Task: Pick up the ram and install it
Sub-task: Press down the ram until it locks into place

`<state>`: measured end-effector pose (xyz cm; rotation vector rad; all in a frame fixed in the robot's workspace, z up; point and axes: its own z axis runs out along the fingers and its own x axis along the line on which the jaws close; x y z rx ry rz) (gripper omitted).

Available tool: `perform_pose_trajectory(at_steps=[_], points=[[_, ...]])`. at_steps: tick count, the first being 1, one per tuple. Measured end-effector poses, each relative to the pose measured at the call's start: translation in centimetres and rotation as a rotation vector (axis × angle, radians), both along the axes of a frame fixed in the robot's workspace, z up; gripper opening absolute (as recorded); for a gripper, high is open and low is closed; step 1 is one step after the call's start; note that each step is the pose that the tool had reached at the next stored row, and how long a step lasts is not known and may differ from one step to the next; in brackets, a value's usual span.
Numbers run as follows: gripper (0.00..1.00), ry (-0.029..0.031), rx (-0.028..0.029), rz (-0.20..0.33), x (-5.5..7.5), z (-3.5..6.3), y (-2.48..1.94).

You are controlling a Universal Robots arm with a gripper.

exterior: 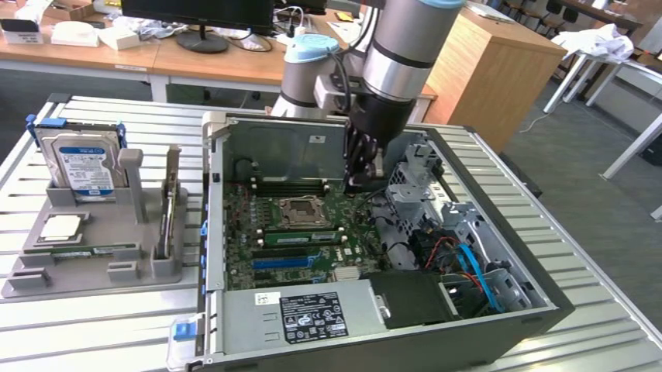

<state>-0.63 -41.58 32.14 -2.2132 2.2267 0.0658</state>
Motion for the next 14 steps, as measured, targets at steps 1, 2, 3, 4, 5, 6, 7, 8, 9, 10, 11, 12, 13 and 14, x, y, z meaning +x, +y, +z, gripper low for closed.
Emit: perform_pose_trajectory(at_steps=[1, 2, 3, 4, 5, 6, 7, 8, 9, 10, 11, 12, 13, 14], points=[[0.10, 0.0000, 0.0001, 0.000, 0.0, -0.09, 0.00], [0.10, 0.0000, 0.0001, 0.000, 0.0, -0.18, 0.00], [0.10, 0.0000, 0.0000, 0.000, 0.0, -0.27, 0.00], [0.10, 0.0000, 0.0001, 0.000, 0.0, -0.36, 0.00], [0.10, 0.0000, 0.0000, 0.000, 0.0, -0.44, 0.00], [0.10, 0.0000, 0.0001, 0.000, 0.0, -0.52, 0.00], [0.10, 0.0000, 0.0001, 0.000, 0.0, -0.60, 0.00], [0.10, 0.0000, 0.0001, 0.000, 0.0, -0.68, 0.00], [0.10, 0.0000, 0.0002, 0.000, 0.0, -0.76, 0.00], [0.10, 0.0000, 0.0001, 0.000, 0.0, -0.84, 0.00], [0.10, 0.0000, 0.0000, 0.000, 0.0, -0.92, 0.00], [0.10, 0.0000, 0.0001, 0.000, 0.0, -1.00, 0.00], [0.10, 0.0000, 0.0001, 0.000, 0.0, -1.08, 0.00], [0.10, 0.0000, 0.0001, 0.000, 0.0, -1.16, 0.00]])
